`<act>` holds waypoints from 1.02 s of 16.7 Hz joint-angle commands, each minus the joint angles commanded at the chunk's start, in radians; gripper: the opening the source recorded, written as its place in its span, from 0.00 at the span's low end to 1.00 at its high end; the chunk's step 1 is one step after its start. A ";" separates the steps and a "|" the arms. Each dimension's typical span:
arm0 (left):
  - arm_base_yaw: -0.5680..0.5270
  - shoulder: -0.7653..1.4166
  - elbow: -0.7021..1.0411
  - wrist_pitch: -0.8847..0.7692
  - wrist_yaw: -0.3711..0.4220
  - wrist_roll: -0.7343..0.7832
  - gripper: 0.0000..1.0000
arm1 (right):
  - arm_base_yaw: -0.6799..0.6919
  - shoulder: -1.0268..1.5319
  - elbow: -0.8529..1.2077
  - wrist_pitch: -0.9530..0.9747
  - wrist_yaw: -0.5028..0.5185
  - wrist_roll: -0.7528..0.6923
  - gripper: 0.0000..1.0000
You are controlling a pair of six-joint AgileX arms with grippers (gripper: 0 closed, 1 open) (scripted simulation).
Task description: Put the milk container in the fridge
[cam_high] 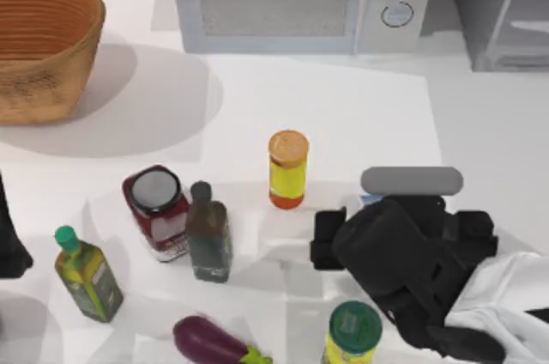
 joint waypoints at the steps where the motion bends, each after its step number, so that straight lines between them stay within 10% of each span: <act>1: 0.000 0.000 0.000 0.000 0.000 0.000 1.00 | -0.018 0.021 0.008 0.024 -0.011 -0.017 1.00; 11: 0.000 0.000 0.000 0.000 0.000 0.000 1.00 | -0.043 0.180 0.044 0.161 -0.029 -0.044 1.00; 17: 0.000 0.000 0.000 0.000 0.000 0.000 1.00 | -0.043 0.180 0.044 0.161 -0.029 -0.044 0.55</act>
